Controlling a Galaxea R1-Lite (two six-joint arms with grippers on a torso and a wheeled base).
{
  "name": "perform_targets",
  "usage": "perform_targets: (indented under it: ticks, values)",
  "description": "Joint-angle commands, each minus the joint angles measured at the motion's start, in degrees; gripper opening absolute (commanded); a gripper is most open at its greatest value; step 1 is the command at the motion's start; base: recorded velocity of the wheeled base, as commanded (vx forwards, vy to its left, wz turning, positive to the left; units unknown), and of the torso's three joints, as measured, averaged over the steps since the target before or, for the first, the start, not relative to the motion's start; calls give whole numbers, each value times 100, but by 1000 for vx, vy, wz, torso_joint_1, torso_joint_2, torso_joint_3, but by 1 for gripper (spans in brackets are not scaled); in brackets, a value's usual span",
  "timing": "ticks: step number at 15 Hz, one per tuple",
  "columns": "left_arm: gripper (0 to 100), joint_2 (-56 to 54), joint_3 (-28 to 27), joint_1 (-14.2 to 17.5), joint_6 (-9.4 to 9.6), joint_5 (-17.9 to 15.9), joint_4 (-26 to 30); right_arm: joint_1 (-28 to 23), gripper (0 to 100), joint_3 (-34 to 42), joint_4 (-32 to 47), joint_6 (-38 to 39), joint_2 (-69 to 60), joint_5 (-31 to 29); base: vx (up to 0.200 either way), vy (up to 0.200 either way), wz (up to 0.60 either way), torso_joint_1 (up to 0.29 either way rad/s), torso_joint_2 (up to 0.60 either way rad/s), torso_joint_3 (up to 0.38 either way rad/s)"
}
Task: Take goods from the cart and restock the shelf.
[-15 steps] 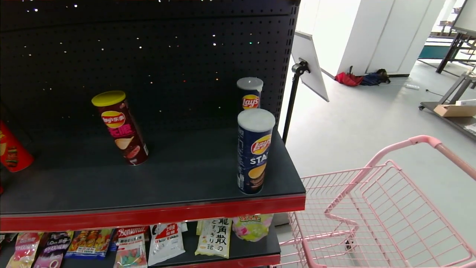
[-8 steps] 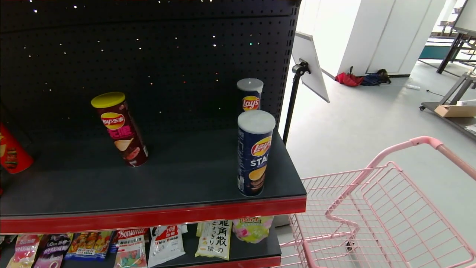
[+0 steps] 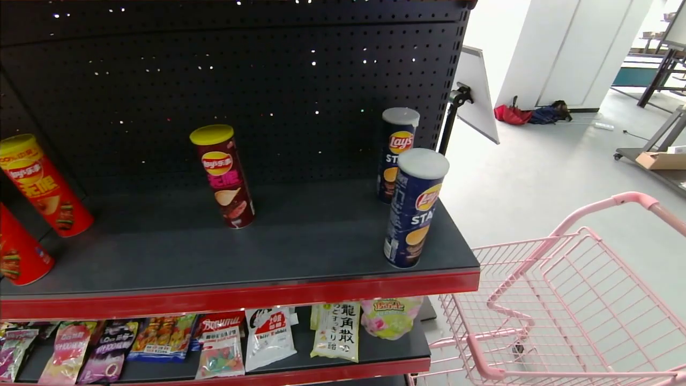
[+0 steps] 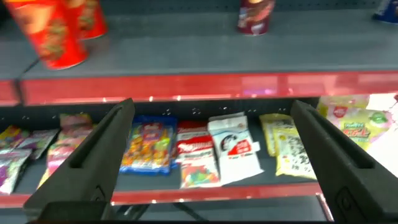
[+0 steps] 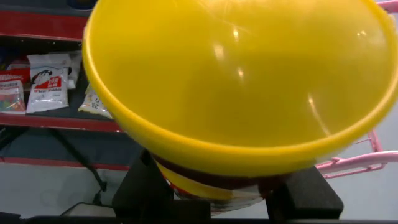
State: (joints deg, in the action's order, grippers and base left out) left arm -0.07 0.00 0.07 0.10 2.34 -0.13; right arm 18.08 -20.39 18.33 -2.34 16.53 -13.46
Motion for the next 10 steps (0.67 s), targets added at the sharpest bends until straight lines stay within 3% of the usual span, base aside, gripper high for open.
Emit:
perform_targets:
  ticks: [1, 3, 8, 10]
  values:
    - [100, 7, 0, 1, -1, 3, -4, 3, 0, 0, 3, -3, 17, 1, -200, 200, 0, -2, 2, -7]
    - [100, 7, 0, 1, -1, 3, -4, 3, 0, 0, 3, -3, 8, 1, -100, 200, 0, 5, 0, -5]
    - [100, 7, 0, -7, -1, 3, 5, -6, 0, 0, 3, -3, -27, 1, 0, 0, 0, 0, 0, 0]
    - [100, 7, 0, 1, -1, 3, 5, 3, 0, 9, 12, -3, -53, 1, 0, 200, 0, 10, 7, 5]
